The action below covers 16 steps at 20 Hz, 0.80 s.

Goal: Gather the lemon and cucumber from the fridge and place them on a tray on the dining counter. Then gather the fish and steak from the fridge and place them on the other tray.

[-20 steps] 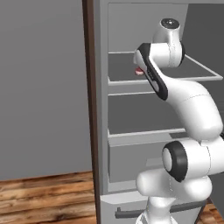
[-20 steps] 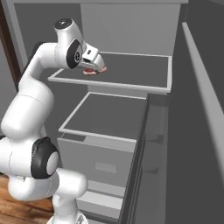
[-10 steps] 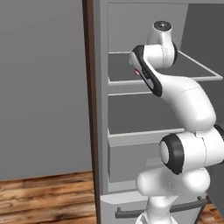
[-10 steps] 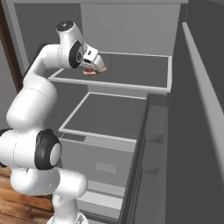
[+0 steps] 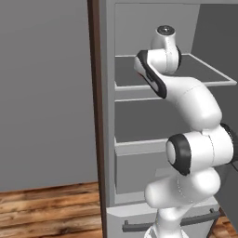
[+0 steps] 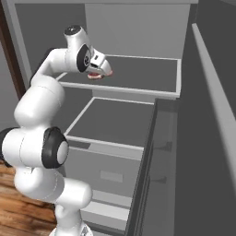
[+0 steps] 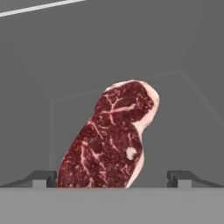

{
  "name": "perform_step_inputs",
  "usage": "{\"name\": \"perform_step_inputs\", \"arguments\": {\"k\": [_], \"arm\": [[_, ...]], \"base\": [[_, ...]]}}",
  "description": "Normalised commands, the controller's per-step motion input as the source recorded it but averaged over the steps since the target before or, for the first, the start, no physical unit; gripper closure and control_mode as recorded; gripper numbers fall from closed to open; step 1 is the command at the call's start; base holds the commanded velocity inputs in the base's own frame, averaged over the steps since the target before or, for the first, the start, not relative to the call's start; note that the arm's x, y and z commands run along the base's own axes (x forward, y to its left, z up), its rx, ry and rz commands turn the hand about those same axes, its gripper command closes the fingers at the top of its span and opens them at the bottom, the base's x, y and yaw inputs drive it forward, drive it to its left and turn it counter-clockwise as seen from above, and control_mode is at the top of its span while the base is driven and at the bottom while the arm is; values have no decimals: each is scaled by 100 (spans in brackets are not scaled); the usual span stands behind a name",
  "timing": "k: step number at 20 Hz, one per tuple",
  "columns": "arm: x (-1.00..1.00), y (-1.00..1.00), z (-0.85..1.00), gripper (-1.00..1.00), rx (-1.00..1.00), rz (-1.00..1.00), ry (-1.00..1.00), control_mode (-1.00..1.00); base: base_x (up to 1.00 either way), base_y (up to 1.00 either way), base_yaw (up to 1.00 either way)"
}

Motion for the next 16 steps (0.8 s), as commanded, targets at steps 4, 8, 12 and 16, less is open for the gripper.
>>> {"name": "perform_step_inputs", "arguments": {"k": [4,8,12,16], "arm": [[29,0,-10,-100,1,-1,5,-100],[27,0,-12,-100,1,0,6,-100],[22,1,-11,-100,2,0,4,-100],[20,3,-14,-100,2,0,5,-100]], "base": [[0,0,0],[0,0,0],[0,0,0],[0,0,0]]}}
